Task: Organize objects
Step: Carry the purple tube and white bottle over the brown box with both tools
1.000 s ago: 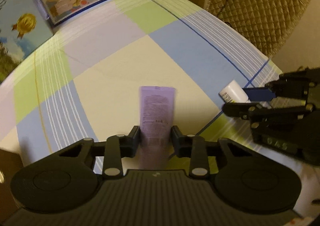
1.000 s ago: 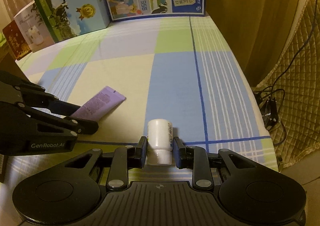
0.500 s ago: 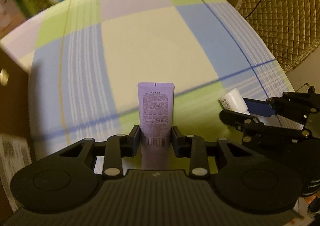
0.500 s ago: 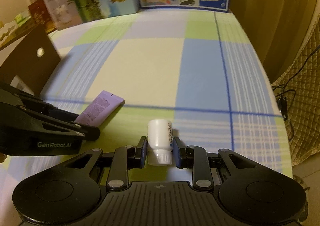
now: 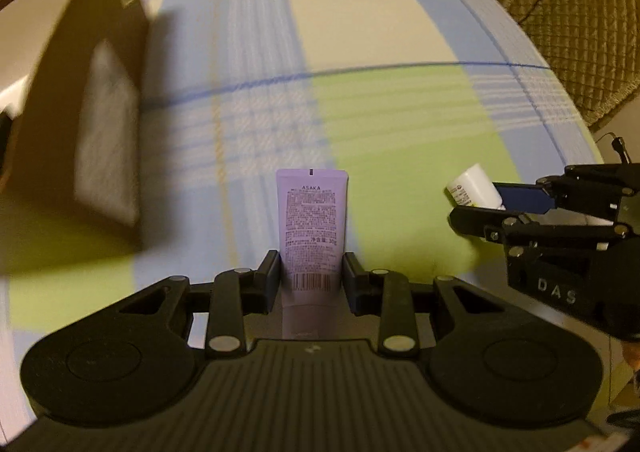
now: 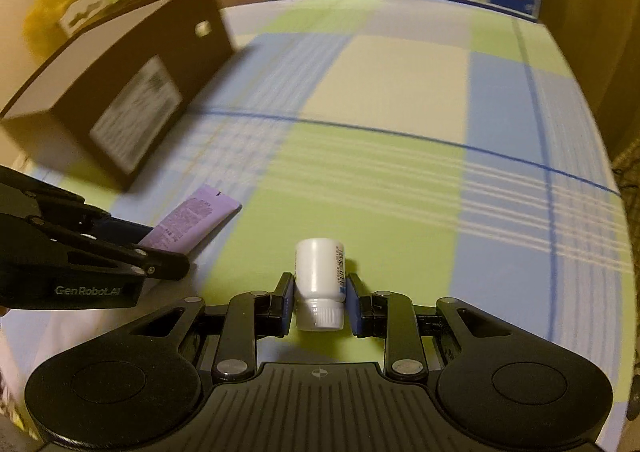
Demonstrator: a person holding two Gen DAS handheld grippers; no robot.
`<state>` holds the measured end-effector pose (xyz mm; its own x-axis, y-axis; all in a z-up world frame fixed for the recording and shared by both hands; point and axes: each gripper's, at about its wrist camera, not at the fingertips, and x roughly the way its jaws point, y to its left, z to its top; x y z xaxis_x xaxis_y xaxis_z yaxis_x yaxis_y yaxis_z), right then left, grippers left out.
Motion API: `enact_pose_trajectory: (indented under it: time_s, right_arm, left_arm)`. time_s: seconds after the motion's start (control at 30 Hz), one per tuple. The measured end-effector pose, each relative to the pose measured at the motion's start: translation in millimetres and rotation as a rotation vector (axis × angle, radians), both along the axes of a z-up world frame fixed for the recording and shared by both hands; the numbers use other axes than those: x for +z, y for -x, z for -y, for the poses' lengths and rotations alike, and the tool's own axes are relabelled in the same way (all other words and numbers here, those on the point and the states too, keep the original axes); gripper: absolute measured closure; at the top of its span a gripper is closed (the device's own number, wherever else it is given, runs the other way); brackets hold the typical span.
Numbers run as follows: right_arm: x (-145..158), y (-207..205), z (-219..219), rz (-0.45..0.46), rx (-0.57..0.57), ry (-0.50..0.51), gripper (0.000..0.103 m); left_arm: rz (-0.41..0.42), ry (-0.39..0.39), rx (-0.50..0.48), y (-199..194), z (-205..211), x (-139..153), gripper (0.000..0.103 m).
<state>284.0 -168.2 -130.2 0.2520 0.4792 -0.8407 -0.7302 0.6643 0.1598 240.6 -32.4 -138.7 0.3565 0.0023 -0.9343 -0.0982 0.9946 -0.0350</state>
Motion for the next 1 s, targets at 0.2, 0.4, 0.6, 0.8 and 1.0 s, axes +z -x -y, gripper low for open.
enact_pose_trajectory:
  time_s: [0.2,0.4,0.6,0.8,1.0]
  right_arm:
    - [-1,26,-14,-0.013,0.113,-0.011,0.079]
    - [-2,49,-22,0.0,0.176,-0.008,0.078]
    - [-2,54,-20,0.028,0.145,0.003,0.052]
    - [-3,56,-22,0.054,0.146,0.013,0.052]
    - [-2,57,-32,0.07,0.177,0.018,0.069]
  left_arm:
    - [0.0,0.012,0.11,49,-20,4,0.075]
    - [0.01,0.026,0.194,84,-28,6,0.075]
    - [0.038,0.044,0.232,89,-32,6,0.061]
    - [0.058,-0.005,0.226,85,-24,4,0.072]
    - [0.054,-0.018,0.246,83,-24,4,0.074]
